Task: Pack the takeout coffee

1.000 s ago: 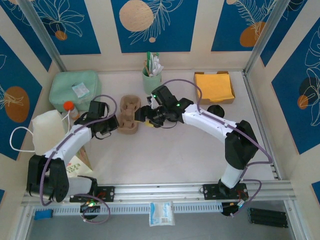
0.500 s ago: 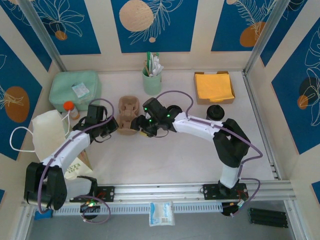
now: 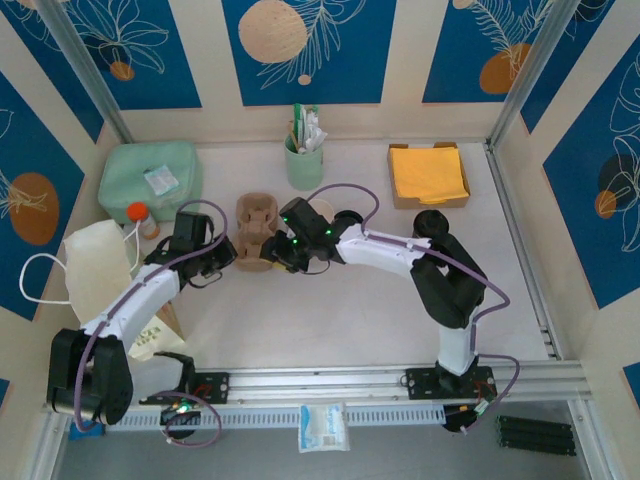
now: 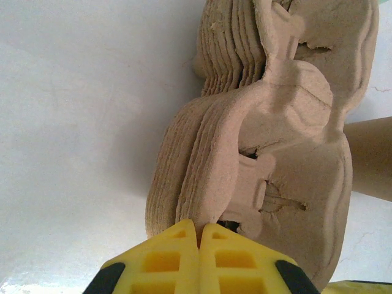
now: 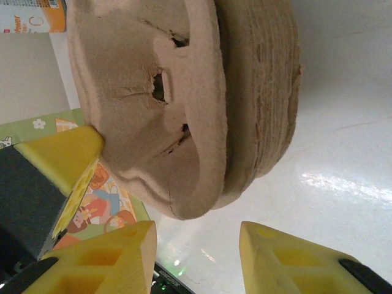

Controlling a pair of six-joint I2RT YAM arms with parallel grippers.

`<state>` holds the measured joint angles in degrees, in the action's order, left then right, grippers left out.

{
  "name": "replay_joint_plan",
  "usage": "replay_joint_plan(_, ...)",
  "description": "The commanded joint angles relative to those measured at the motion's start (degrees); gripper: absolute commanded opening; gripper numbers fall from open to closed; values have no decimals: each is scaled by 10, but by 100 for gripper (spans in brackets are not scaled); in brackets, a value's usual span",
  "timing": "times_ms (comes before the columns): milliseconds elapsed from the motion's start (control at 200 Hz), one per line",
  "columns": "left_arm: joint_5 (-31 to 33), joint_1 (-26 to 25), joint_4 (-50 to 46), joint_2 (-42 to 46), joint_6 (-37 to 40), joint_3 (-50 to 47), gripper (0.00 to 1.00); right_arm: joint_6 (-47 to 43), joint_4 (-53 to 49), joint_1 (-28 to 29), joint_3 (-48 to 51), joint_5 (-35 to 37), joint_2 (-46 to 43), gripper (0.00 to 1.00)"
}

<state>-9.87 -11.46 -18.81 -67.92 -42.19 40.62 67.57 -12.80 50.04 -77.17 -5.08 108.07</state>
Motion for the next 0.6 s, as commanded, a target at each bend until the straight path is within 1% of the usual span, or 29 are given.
replay_joint_plan(0, -11, 6, 9, 17, -6, -3, 3, -2, 1, 3, -21, 7, 9, 40)
replay_joint_plan(115, -11, 6, 9, 17, -5, -4, 3, -5, -2, 2, -29, 10, 16, 39)
replay_joint_plan(255, -11, 6, 9, 18, -5, -5, 3, -9, -4, 1, -39, 8, 26, 34)
replay_joint_plan(450, -11, 6, 10, 22, -6, -7, 3, -12, -10, -2, -54, 7, 36, 32)
replay_joint_plan(505, -11, 6, 10, 22, -6, -8, 3, -15, -11, -1, -56, 8, 38, 27)
replay_joint_plan(545, -12, 6, 11, 22, -7, -8, 3, -16, -12, -2, -59, 7, 41, 25)
replay_joint_plan(595, -12, 6, 11, 23, -7, -9, 3, -17, -13, -2, -61, 7, 41, 20)
